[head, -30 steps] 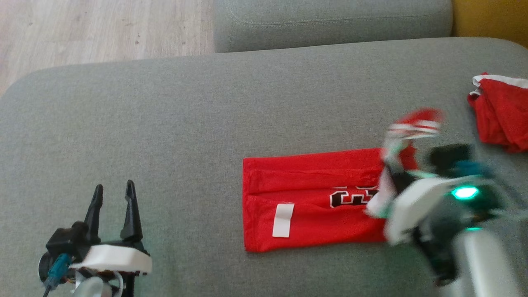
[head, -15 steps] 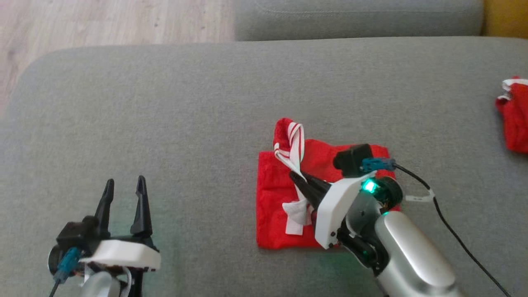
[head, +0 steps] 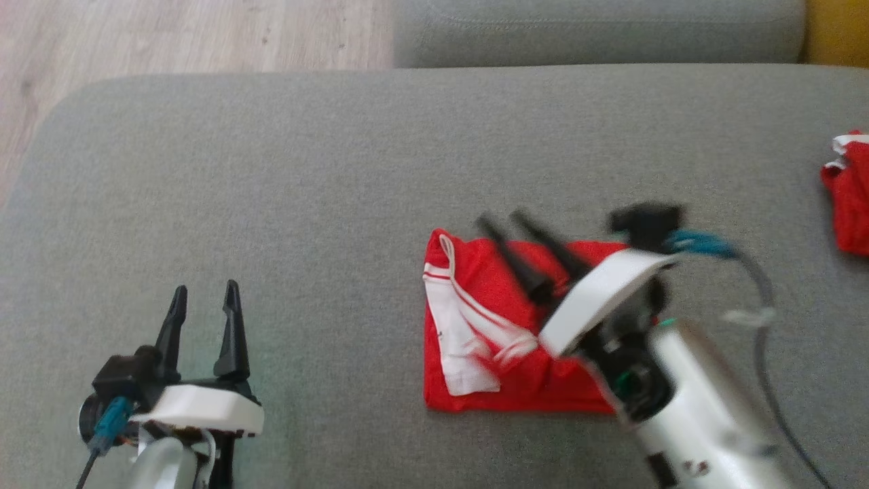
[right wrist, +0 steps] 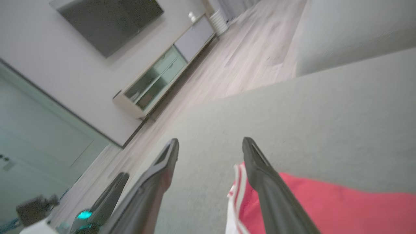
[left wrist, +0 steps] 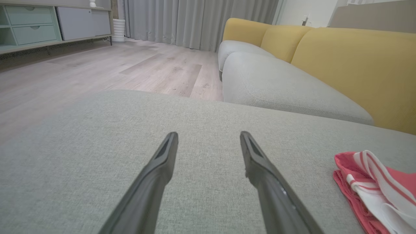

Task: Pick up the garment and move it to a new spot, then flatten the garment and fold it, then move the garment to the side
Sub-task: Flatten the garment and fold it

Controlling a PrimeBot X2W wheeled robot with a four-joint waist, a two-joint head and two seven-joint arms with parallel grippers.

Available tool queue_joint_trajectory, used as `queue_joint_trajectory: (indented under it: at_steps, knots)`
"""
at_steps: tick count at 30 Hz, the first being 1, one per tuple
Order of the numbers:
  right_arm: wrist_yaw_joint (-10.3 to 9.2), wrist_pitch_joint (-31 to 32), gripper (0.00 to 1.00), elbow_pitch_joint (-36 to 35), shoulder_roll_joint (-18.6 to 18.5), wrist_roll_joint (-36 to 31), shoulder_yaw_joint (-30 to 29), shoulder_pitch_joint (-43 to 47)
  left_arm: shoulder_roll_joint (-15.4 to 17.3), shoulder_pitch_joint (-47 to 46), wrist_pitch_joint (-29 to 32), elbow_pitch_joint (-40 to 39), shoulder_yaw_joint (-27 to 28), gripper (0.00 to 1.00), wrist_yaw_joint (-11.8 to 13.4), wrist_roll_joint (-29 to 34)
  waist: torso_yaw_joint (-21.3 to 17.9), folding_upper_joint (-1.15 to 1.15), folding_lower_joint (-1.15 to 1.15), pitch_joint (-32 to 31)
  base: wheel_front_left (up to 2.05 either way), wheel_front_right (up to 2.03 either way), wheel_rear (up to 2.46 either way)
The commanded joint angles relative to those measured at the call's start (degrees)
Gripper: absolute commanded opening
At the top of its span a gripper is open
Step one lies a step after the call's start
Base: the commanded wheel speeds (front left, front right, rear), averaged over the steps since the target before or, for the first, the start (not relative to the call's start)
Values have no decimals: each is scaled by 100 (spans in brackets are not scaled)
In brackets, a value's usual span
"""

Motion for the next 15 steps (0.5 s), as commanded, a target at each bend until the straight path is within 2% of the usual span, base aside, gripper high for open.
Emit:
queue_joint_trajectory:
  at_steps: [1, 5, 6, 10, 13, 15]
  knots:
    - [-4, -218, 100, -458, 55, -228, -424, -163, 127, -134, -67, -155, 237, 100, 19, -36, -91, 0, 0, -120, 0, 0, 0]
    - [-4, -213, 100, -1023, -1, -1421, -1486, 211, 164, 8, -88, -226, 346, 100, 64, -83, -217, 0, 0, -240, 0, 0, 0]
    - [-4, -213, 100, -1023, -1, -1421, -1486, 211, 164, 8, -88, -226, 346, 100, 64, -83, -217, 0, 0, -240, 0, 0, 0]
    - [-4, -183, 100, -1466, -285, -2549, -2296, 799, 181, 131, -101, -315, 404, 100, 85, -103, -279, 0, 0, -308, 0, 0, 0]
    - [-4, -455, 100, -1645, -328, -3071, -2646, 1209, 181, 246, -108, -350, 443, 100, 108, -119, -350, 0, 0, -414, 0, 0, 0]
    - [-4, -720, 100, -1682, -381, -3239, -2650, 1425, 172, 320, -112, -379, 461, 100, 121, -124, -388, 0, 0, -485, 0, 0, 0]
